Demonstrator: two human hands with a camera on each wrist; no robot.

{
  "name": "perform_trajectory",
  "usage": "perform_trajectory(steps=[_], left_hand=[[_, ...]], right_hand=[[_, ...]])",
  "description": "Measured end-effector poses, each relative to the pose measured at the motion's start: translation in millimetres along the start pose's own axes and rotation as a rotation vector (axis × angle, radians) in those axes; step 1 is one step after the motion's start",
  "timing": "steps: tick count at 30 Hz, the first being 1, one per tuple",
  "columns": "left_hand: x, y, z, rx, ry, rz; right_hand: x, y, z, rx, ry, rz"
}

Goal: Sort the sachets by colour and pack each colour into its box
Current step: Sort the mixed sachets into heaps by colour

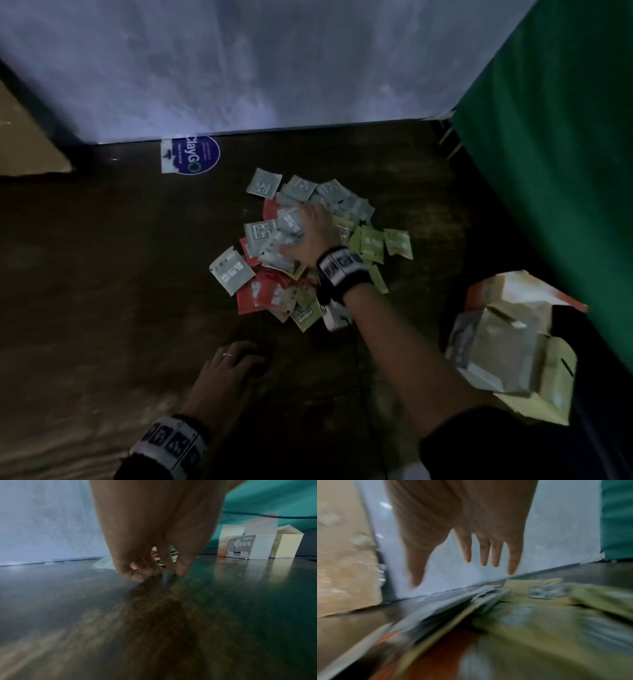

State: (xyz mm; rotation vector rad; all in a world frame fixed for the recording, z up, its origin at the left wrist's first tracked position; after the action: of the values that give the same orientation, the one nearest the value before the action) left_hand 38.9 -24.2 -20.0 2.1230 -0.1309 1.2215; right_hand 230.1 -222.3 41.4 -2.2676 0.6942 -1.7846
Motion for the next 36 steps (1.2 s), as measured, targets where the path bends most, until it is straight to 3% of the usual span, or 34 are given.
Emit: perform_trajectory(steps=[2, 4, 8, 11, 15, 20, 23, 26, 29, 32, 36], left_hand=[[0.8, -2.3, 4.2, 0.003, -0.055, -0.014], [2.2, -2.9, 10.3, -0.023, -0.026, -0.017], [10.0, -2.4, 25.7, -0.021, -0.031, -0.085], [22.6, 6.9, 42.3, -0.062, 0.008, -0.129], [47.2, 18.3, 62.8, -0.081, 0.086, -0.168], [75.4, 32.2, 87.6, -0.097, 0.211, -0.226], [76.1, 39.2, 100.4, -0.109, 0.255, -0.185], [69.4, 45.2, 112.3, -0.053, 0.254, -0.093], [62.2, 55.4, 122.3, -0.040, 0.220, 0.043], [57.0, 49.7, 127.4, 0.041, 0.184, 0.114], [58.3, 39.9, 132.4, 0.104, 0.123, -0.017]], right_hand=[[-11.7, -7.3, 23.2, -0.076, -0.212, -0.121], [-20.2, -10.3, 40.1, -0.073, -0.326, -0.259], [-21.0, -13.2, 48.2, 0.003, -0.344, -0.253], [-5.4, -9.8, 51.8, -0.016, -0.343, -0.062], [27.3, 23.9, 36.6, -0.176, -0.223, 0.229], [56.0, 102.7, -42.6, -0.465, -0.024, 0.933], [45.4, 154.0, -109.3, -0.662, 0.064, 1.145], [7.4, 204.0, -163.0, -0.834, 0.121, 1.082], [-29.5, 239.7, -182.6, -0.906, 0.157, 0.905], [-27.6, 235.1, -186.0, -0.894, 0.180, 0.836], [-22.2, 228.8, -192.2, -0.876, 0.157, 0.764]])
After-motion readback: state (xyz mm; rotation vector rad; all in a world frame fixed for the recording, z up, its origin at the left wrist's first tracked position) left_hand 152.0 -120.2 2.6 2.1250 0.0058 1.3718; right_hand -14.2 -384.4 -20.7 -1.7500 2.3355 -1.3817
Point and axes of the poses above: each hand's wrist, its own z-axis towards the middle knuckle, its own x-axis out of the back of the hand, y = z × x, the point moved 5 cm from there along z, towards the middle knuckle, and after that the axes turned 8 degrees about -x, right-handed, at the moved point
